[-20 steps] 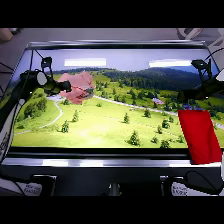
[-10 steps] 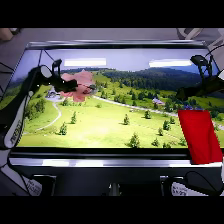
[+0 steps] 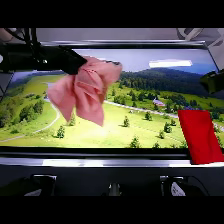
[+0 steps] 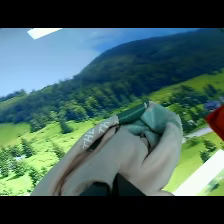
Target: Fold the shirts.
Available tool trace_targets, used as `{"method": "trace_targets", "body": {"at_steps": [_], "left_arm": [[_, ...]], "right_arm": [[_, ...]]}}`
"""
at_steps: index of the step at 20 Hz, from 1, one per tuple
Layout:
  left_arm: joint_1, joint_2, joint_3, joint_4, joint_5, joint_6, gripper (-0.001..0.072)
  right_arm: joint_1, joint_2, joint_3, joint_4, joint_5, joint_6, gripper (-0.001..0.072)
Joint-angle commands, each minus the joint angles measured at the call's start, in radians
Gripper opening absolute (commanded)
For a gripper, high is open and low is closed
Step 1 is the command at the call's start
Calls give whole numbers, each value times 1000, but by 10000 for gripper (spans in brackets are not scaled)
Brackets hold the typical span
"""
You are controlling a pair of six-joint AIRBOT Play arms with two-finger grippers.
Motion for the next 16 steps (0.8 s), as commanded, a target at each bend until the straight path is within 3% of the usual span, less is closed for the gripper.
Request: {"method": "trace_targets", "body": {"at_steps": [1,4,9,10,11,12,16], "left_arm": [[-157,21,-79,41,12,-10,23],[-253,-68,-280,29,25,-52,23],[-343,-277,-480,-191,146,-51,30],[-339,-308,-474,-248,135,-51,190],[-324,-325,-455,-286,105,-51,622],[-298,-323,-429,-288,69,-40,719],[-69,-268,-280,-138,-90,10,720]], "right_arm": [[0,154,10,2,39,34,685],[0,166,2,2,146,33,685],[0,65,-77,18,219,2,687],[0,33,-102,35,216,-9,694],[0,-5,-135,60,209,-14,705],[0,-41,-167,89,206,-23,705],[1,-176,-348,266,190,-47,703]]}}
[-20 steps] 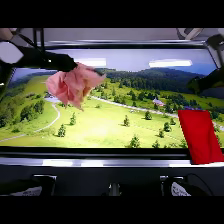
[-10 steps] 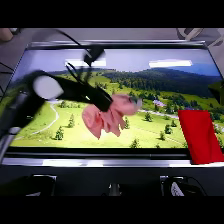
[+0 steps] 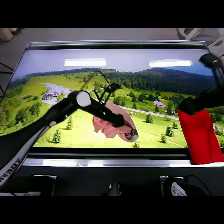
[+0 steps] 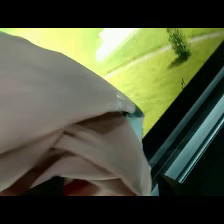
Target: Fold the shirts.
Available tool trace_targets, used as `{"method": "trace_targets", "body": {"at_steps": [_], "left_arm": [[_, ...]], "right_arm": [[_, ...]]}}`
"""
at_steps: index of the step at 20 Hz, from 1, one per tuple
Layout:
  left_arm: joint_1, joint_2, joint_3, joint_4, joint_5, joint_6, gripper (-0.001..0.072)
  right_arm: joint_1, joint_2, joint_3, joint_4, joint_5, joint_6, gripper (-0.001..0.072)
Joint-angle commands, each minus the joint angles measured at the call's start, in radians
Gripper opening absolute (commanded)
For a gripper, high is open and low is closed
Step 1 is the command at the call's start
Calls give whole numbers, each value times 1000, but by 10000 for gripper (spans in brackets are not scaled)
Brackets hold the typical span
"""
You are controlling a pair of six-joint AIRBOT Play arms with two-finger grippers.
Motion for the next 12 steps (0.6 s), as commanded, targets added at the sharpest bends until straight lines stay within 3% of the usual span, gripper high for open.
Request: {"method": "trace_targets", "body": {"at_steps": [1,5,8,9,10,12], "left_arm": [[191,32,84,86,-128,25,720],[370,45,-23,87,-141,25,712],[387,43,-165,46,-107,52,711],[377,40,-208,14,-69,52,690],[363,35,-242,-18,-26,52,608],[322,15,-290,-71,63,51,597]], "right_arm": [[2,-102,-172,177,-31,-43,702],[2,-114,-424,253,-165,-94,702],[2,-114,-554,293,-229,-139,702],[2,-116,-586,315,-254,-153,702],[2,-120,-615,343,-283,-154,702],[12,-145,-671,440,-325,-187,702]]}}
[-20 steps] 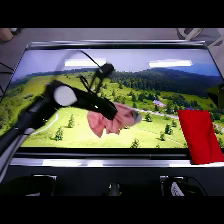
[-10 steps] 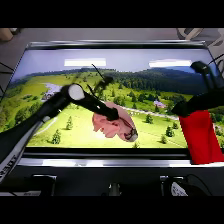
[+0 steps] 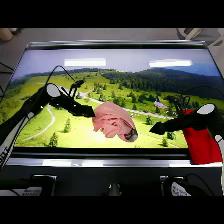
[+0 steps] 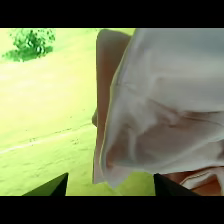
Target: Fold the shirts.
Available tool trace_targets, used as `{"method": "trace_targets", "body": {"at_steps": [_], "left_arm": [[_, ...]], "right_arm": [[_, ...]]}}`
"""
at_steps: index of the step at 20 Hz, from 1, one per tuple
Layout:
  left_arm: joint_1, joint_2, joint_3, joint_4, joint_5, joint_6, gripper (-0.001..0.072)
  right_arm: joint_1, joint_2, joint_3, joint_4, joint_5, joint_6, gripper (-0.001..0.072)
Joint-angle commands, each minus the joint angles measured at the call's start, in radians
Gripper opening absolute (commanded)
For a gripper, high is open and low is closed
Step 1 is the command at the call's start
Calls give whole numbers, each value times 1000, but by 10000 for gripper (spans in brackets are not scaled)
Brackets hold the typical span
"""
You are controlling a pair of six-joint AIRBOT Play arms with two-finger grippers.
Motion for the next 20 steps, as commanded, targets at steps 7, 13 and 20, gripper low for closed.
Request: {"method": "trace_targets", "body": {"at_steps": [7,13,20], "left_arm": [[-76,-55,-80,-167,208,-19,24],[-76,-3,-36,-150,249,-15,22],[-71,362,476,224,287,-16,21]], "right_arm": [[288,-117,-107,151,-309,20,676],[316,-107,-84,141,-401,37,21],[259,204,634,-129,-361,-85,21]]}}
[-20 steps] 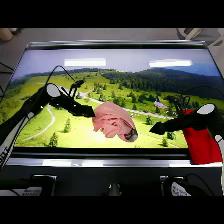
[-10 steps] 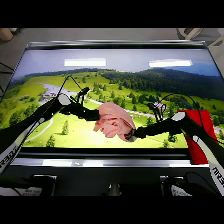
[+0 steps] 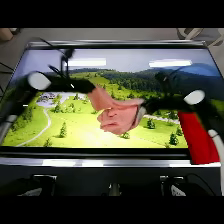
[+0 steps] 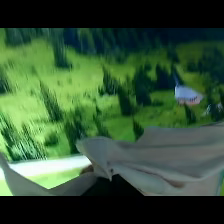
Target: Fold the shirts.
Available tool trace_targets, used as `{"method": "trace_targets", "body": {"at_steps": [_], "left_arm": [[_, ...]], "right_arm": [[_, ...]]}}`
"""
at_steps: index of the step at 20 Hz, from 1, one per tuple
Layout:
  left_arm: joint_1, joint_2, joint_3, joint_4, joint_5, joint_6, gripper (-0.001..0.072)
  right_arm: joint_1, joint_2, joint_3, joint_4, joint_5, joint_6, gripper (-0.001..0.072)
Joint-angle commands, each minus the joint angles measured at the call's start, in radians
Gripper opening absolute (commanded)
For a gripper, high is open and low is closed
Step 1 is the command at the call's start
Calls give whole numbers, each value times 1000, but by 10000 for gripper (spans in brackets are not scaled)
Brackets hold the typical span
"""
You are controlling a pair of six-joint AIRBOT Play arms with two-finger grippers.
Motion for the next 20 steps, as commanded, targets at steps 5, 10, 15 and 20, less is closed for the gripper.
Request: {"method": "trace_targets", "body": {"at_steps": [5,10,15,20], "left_arm": [[0,397,410,188,78,-84,22],[1,464,410,243,-16,-109,22],[1,413,296,314,-264,-117,22],[1,369,-65,423,-225,-174,22]], "right_arm": [[-11,309,679,-172,-65,76,22],[-11,375,682,-171,76,84,23],[-11,229,660,-198,443,83,23],[-11,-98,513,-193,542,3,23]]}}
